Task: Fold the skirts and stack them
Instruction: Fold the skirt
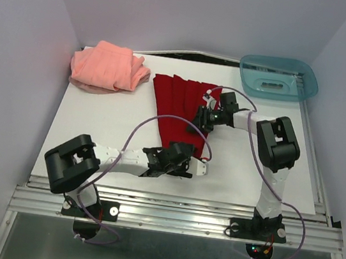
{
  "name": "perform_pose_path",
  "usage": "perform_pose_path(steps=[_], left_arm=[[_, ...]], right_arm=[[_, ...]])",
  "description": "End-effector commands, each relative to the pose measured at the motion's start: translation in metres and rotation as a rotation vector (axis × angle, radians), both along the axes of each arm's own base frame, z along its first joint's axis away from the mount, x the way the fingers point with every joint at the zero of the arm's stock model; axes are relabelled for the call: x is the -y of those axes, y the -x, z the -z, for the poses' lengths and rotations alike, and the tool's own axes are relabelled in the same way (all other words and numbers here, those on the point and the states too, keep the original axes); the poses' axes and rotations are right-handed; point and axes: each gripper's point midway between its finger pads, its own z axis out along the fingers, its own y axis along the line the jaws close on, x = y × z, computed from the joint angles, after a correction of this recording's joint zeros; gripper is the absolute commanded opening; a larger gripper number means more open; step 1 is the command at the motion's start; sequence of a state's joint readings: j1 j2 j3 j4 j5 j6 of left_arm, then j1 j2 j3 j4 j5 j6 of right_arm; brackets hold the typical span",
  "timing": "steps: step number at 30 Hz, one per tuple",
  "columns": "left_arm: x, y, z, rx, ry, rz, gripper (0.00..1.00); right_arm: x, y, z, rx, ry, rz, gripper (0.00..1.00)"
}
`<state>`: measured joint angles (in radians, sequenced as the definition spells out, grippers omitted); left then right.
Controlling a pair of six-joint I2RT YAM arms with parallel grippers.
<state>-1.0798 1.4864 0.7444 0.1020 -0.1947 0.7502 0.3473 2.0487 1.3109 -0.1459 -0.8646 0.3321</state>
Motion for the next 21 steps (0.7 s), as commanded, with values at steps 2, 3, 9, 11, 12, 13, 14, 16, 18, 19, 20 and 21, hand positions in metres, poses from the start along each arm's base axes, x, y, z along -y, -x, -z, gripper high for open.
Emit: perform_pose_path(steps=[2, 3, 9, 11, 12, 13, 14, 16, 18, 19, 20, 21], left_arm=[[0.018, -0.004, 0.020, 0.024, 0.018, -0.008, 0.82], [0.019, -0.003, 0.023, 0.024, 0.017, -0.007, 0.82], [0.008, -0.020, 0.049, 0.101, -0.052, -0.081, 0.67], [0.004, -0.023, 0.052, 0.130, -0.073, -0.092, 0.53], [0.000, -0.025, 0.055, 0.142, -0.088, -0.099, 0.46], [0.000, -0.025, 0.054, 0.148, -0.091, -0.099, 0.39], [0.000, -0.026, 0.053, 0.153, -0.088, -0.104, 0.24], [0.000, -0.026, 0.049, 0.155, -0.096, -0.097, 0.14], [-0.002, -0.023, 0.048, 0.133, -0.114, -0.092, 0.05], [0.002, -0.025, 0.043, 0.131, -0.110, -0.094, 0.02], [0.003, -0.023, 0.041, 0.117, -0.107, -0.092, 0.00], [0.006, -0.018, 0.035, 0.080, -0.104, -0.078, 0.00]], right_arm=[[0.017, 0.002, 0.056, -0.046, 0.106, 0.017, 0.46], [0.019, 0.002, 0.061, -0.050, 0.116, 0.018, 0.46], [0.025, 0.006, 0.080, -0.063, 0.162, 0.000, 0.43], [0.026, 0.008, 0.084, -0.076, 0.174, -0.007, 0.43], [0.026, 0.009, 0.086, -0.085, 0.176, -0.009, 0.43], [0.026, 0.010, 0.088, -0.089, 0.177, -0.009, 0.43], [0.026, 0.010, 0.087, -0.096, 0.172, -0.011, 0.43], [0.024, 0.010, 0.084, -0.097, 0.164, -0.013, 0.42], [0.022, 0.008, 0.076, -0.094, 0.146, -0.010, 0.42], [0.020, 0.005, 0.070, -0.083, 0.136, -0.011, 0.42], [0.017, 0.002, 0.059, -0.070, 0.116, -0.010, 0.43], [0.014, -0.005, 0.047, -0.041, 0.102, -0.008, 0.45]])
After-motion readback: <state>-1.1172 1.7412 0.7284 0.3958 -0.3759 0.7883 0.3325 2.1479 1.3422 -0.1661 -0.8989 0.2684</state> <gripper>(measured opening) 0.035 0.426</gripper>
